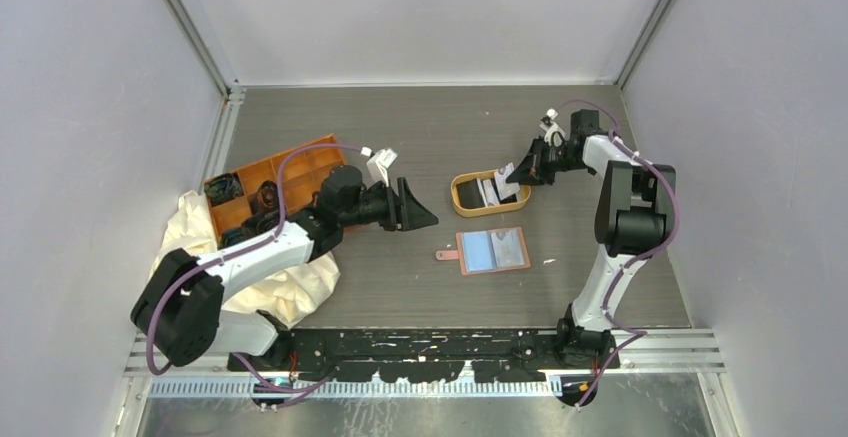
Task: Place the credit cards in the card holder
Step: Pick up the credit card from the storage box.
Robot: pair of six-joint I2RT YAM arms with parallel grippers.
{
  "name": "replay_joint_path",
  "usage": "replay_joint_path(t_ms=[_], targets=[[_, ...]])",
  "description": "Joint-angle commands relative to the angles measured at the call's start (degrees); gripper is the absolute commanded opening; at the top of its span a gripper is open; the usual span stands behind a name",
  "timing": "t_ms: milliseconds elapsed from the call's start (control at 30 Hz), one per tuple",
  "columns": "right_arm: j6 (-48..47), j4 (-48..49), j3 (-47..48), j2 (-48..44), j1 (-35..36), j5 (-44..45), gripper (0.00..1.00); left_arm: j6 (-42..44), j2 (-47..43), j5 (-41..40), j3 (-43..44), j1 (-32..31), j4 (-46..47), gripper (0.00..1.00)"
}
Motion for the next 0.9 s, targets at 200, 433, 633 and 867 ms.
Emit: replay_joint_path(t_ms=[200, 433, 633, 867], targets=[[-6.2, -0.5, -1.5, -15.3, -0.8, -4.9, 0.01, -11.8, 3.2, 3.9, -5.3, -0.5, 27.9, 0.57], [3.2, 13.0, -11.9, -28.8, 0.4, -17.9, 0.01, -8.2, -1.9, -5.0, -7.8, -3.5, 30.9, 0.57], [8.2, 23.4, -18.3, -40.4, 7.6, -21.0, 0.01, -5.2, -3.2, -7.5, -10.2, -4.9, 41.4, 0.58], [4.5, 25.0, -21.9, -49.0, 15.7, -22.5, 0.01, -1.1, -4.8, -1.5, -7.6, -5.0, 39.8, 0.57]])
